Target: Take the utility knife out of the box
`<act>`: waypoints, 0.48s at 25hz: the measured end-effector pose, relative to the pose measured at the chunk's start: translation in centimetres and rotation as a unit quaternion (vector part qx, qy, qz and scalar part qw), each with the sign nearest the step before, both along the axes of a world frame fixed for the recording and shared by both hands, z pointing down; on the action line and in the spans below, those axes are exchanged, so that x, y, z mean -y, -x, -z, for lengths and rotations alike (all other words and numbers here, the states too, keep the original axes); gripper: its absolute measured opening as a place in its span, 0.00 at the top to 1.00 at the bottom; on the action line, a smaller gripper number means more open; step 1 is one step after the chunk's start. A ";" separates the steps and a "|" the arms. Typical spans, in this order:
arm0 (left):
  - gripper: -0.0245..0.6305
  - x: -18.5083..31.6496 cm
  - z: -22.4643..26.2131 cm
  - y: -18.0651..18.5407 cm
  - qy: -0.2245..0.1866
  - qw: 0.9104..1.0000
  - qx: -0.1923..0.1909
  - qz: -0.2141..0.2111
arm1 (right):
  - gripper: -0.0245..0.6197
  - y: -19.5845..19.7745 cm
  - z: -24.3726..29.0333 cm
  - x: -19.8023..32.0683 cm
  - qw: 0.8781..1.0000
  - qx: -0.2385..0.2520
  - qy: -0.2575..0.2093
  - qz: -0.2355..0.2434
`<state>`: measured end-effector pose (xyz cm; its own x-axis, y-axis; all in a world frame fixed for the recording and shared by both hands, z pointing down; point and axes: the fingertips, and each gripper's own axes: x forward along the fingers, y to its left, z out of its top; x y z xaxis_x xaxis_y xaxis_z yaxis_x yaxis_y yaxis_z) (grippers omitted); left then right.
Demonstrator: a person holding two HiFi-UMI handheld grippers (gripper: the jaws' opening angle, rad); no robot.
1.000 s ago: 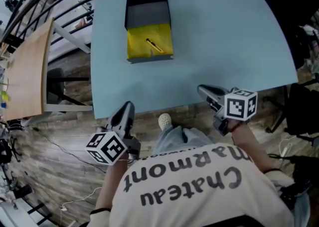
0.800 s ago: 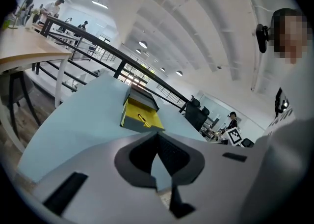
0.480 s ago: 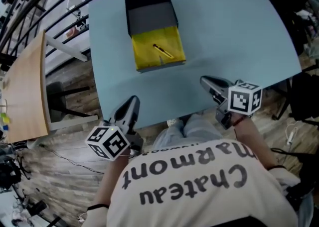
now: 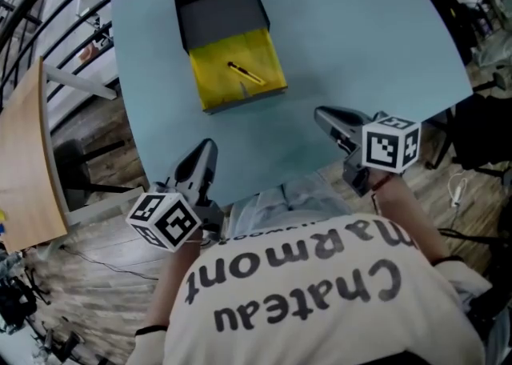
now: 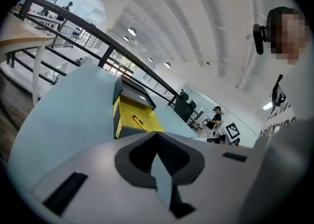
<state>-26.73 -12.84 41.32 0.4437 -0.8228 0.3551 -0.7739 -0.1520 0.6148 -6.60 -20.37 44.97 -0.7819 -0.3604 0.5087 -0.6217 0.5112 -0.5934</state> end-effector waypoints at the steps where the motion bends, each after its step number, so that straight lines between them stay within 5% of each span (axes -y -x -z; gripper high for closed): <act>1: 0.96 0.4 0.0 0.0 0.000 1.000 0.002 0.000 | 0.89 0.2 -0.1 0.3 1.000 0.000 0.001 0.002; 12: 0.96 4.2 0.7 0.7 -0.025 0.998 0.051 -0.005 | 0.89 2.4 -0.4 4.5 1.000 0.017 -0.001 0.024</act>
